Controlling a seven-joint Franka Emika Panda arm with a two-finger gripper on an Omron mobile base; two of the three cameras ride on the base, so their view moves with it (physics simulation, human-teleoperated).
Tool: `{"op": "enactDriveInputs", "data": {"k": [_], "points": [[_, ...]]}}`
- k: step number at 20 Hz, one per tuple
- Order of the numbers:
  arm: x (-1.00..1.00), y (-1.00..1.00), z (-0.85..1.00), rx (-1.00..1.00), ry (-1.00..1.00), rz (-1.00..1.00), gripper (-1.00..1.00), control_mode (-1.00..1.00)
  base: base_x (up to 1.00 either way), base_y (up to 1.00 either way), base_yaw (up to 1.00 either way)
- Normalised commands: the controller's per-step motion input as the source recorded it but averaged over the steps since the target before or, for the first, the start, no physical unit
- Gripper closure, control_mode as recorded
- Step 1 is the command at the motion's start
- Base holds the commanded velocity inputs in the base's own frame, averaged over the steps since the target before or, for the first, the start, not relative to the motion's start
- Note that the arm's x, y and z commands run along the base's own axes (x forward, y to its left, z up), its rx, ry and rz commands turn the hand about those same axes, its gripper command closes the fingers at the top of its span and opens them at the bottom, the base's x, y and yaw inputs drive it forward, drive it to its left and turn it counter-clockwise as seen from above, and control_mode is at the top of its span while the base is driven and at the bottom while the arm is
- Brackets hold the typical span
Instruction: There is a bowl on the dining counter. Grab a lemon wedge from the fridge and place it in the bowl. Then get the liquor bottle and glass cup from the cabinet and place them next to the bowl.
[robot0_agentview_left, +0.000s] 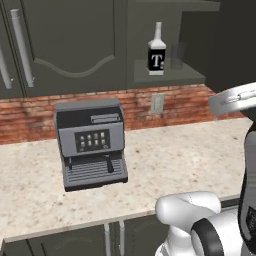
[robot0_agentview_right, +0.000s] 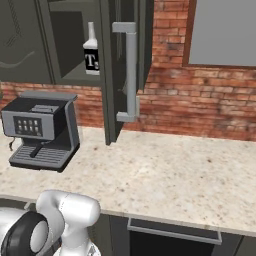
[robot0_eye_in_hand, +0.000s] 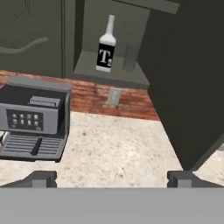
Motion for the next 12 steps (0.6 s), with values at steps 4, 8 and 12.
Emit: {"op": "enactDriveInputs", "data": {"k": [4,8,12], "points": [[0.71,0.0,0.2,0.0,-0.08,0.04,-1.0,-1.0,0.0,0.0,0.0],[0.82,0.0,0.0,0.0,-0.07,0.02,-1.0,-1.0,0.0,0.0,0.0],[0.82,0.0,0.0,0.0,-0.04,0.0,-1.0,-1.0,0.0,0.0,0.0]]}}
